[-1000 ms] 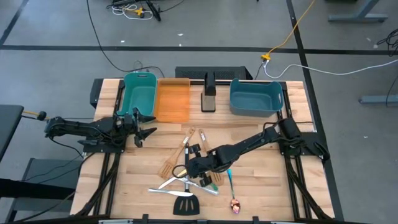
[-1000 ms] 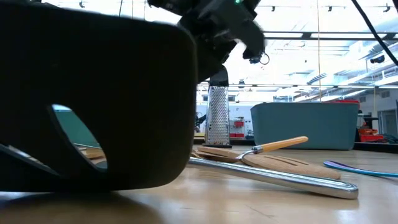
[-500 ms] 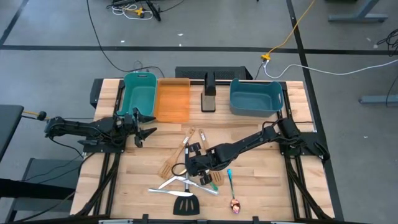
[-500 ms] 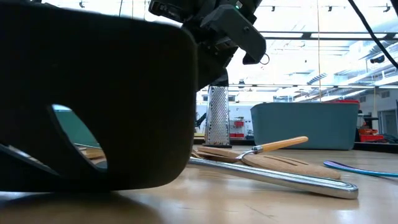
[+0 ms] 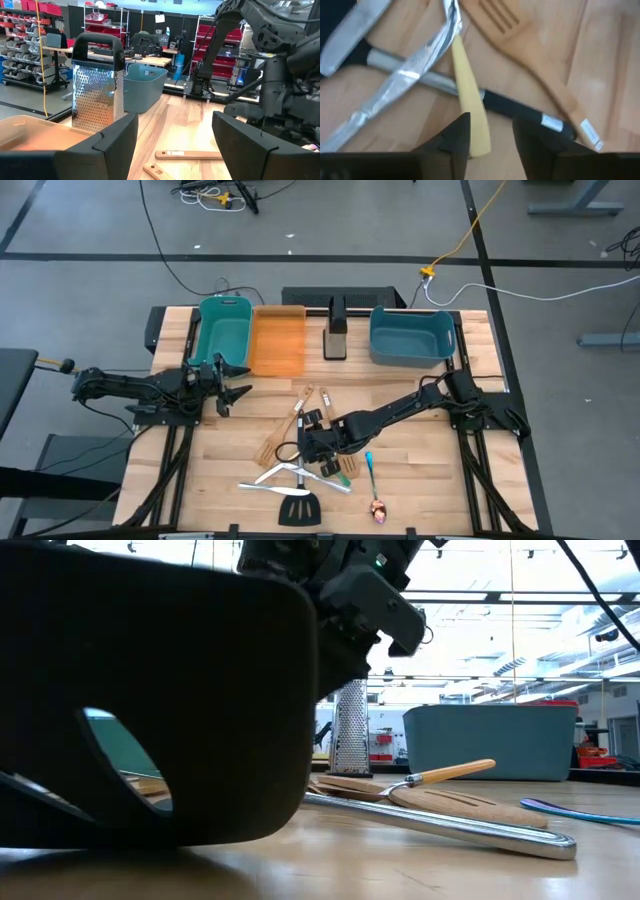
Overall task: Pick & Place Kitchen Items
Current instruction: Put the yellow table knife into the blue bin
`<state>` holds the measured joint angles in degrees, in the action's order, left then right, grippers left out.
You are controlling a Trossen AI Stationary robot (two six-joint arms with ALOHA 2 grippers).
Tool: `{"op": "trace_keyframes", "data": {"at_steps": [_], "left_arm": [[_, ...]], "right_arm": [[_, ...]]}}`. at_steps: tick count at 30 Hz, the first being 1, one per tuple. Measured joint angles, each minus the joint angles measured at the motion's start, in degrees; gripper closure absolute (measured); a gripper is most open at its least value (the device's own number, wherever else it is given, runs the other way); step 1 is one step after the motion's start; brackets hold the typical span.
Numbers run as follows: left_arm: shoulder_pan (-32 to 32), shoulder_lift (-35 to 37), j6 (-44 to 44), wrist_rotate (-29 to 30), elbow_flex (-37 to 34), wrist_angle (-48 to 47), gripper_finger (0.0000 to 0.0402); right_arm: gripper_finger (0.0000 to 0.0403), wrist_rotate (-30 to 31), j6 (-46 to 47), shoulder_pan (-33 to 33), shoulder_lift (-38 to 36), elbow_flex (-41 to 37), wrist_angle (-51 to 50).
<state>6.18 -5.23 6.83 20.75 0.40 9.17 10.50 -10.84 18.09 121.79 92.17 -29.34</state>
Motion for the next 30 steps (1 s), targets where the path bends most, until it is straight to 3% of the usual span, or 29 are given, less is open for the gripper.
{"op": "trace_keyframes", "data": {"at_steps": [11,30], "left_arm": [[0.0,0.0,0.0,0.0,0.0,0.0,0.0142],[0.0,0.0,0.0,0.0,0.0,0.0,0.0142]], "right_arm": [[0.0192,-0.9,0.9,0.2,1.4,0.1,3.4],[0.0188,0.6,1.1,0.3,3.8,-0.3,4.4]]}}
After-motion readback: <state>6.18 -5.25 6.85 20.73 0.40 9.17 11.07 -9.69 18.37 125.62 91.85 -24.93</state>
